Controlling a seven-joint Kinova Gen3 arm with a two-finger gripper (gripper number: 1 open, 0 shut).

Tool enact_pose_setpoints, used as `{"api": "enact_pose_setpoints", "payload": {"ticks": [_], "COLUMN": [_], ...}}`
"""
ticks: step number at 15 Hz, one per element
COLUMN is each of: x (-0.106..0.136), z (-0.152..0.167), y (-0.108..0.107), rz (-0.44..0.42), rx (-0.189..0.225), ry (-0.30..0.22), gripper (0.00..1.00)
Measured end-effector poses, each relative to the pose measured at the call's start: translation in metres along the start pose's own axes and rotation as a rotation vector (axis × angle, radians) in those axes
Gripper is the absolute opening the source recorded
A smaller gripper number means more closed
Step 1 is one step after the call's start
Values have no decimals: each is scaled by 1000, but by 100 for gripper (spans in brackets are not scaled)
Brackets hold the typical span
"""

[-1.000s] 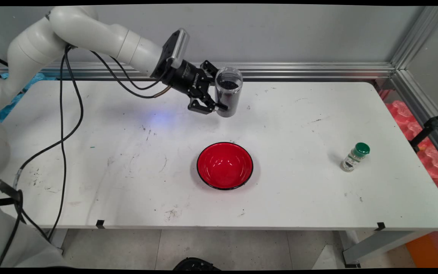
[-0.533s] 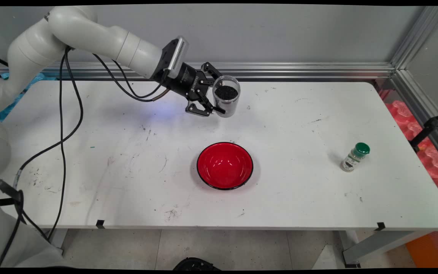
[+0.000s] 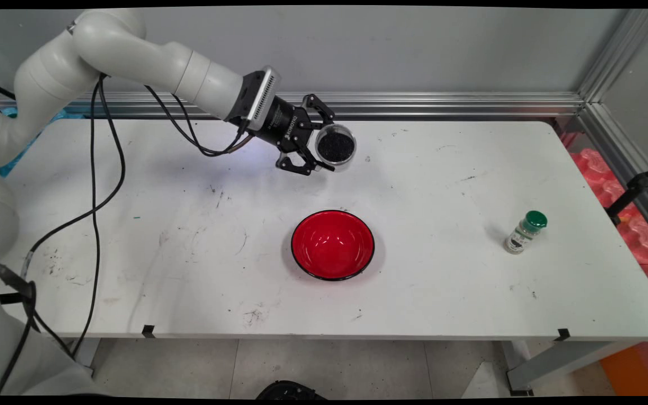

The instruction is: Pour the black seasoning powder in the red bowl

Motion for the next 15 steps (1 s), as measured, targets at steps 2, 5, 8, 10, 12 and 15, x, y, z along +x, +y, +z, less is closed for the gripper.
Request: {"api": "enact_pose_setpoints", "payload": {"ticks": [2,5,8,10,12,15], "x": [2,5,6,6,6,6], "z": [1,3,4,6,7,10], "y": [1,3,4,4,4,5], "rz": [28,80,133,182,220,276], "rx": [0,-2,0,4,7,11], "ry": [1,-1,-8,-17,-24,-34], "gripper": [0,0,0,0,0,0]}}
